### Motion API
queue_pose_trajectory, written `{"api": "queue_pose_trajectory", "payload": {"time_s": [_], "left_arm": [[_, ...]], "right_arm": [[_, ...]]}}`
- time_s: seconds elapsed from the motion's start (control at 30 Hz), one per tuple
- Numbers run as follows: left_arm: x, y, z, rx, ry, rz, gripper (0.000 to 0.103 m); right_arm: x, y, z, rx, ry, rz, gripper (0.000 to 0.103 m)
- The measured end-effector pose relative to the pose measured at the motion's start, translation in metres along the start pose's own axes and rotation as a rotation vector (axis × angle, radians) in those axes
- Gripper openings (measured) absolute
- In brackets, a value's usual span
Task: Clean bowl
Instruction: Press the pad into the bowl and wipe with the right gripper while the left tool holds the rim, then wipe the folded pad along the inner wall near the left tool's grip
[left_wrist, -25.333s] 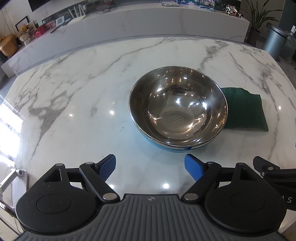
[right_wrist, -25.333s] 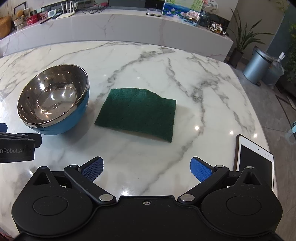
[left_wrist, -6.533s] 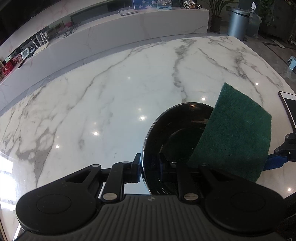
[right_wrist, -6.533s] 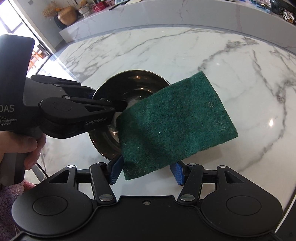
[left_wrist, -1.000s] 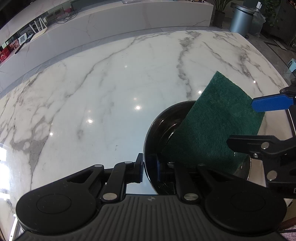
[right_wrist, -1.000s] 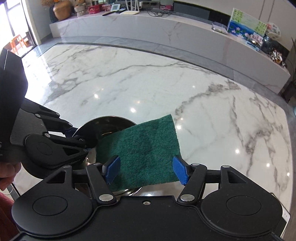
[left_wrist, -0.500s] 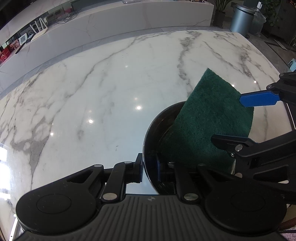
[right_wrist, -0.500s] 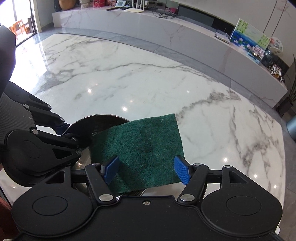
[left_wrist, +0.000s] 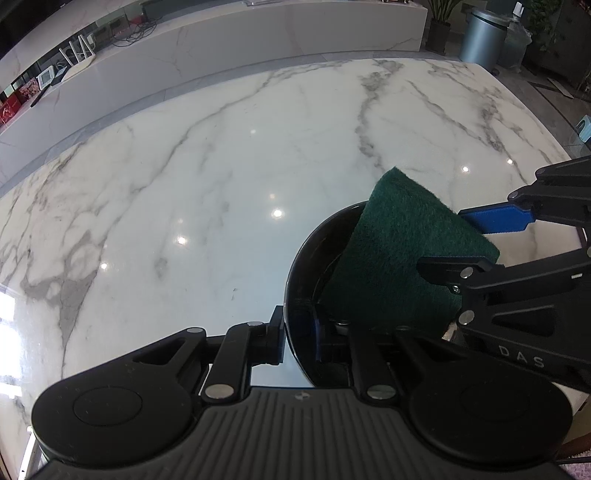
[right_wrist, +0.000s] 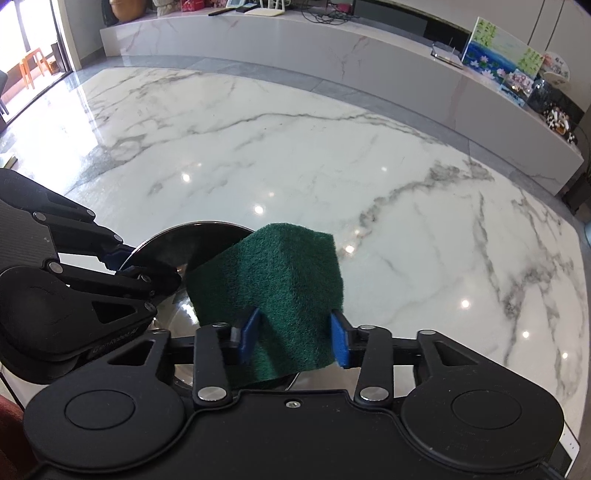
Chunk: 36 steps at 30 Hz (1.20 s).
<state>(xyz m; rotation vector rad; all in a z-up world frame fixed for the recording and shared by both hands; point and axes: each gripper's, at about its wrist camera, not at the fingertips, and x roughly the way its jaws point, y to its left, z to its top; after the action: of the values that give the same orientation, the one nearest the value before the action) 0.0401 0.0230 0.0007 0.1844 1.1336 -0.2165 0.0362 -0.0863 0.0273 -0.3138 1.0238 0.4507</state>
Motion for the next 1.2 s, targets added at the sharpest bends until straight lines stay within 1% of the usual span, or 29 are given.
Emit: {"api": "queue_pose_trajectory", "payload": {"time_s": [0.13, 0.3, 0.5, 0.6, 0.77, 0.87, 0.93, 1.07, 1.2], "left_arm": [[0.000, 0.000, 0.000, -0.001, -0.001, 0.001, 0.013], [0.002, 0.002, 0.000, -0.010, 0.002, -0.003, 0.013], [0.003, 0.001, -0.001, -0.001, -0.005, -0.003, 0.014], [0.002, -0.001, -0.002, 0.044, -0.028, 0.008, 0.017], [0.002, -0.001, 0.000, 0.035, -0.031, 0.003, 0.017], [0.000, 0.001, 0.001, 0.011, -0.041, -0.021, 0.012], [-0.001, 0.001, 0.002, 0.007, -0.047, -0.026, 0.012], [-0.002, -0.002, 0.003, 0.013, -0.055, -0.012, 0.012], [-0.002, -0.006, 0.003, 0.015, -0.062, 0.009, 0.012]], "right_arm": [[0.002, 0.004, -0.001, -0.022, 0.001, -0.029, 0.025], [0.002, 0.009, -0.003, -0.055, -0.001, -0.060, 0.021], [0.001, 0.006, -0.005, -0.052, -0.010, -0.048, 0.019], [-0.001, 0.004, -0.007, -0.048, -0.018, -0.039, 0.018], [-0.002, -0.007, -0.013, 0.028, -0.040, 0.003, 0.017], [-0.003, -0.013, -0.019, 0.084, -0.059, 0.017, 0.017], [-0.003, -0.015, -0.023, 0.112, -0.070, 0.017, 0.017], [-0.004, -0.016, -0.025, 0.138, -0.081, 0.016, 0.017], [-0.003, -0.023, -0.029, 0.190, -0.091, 0.042, 0.017]]}}
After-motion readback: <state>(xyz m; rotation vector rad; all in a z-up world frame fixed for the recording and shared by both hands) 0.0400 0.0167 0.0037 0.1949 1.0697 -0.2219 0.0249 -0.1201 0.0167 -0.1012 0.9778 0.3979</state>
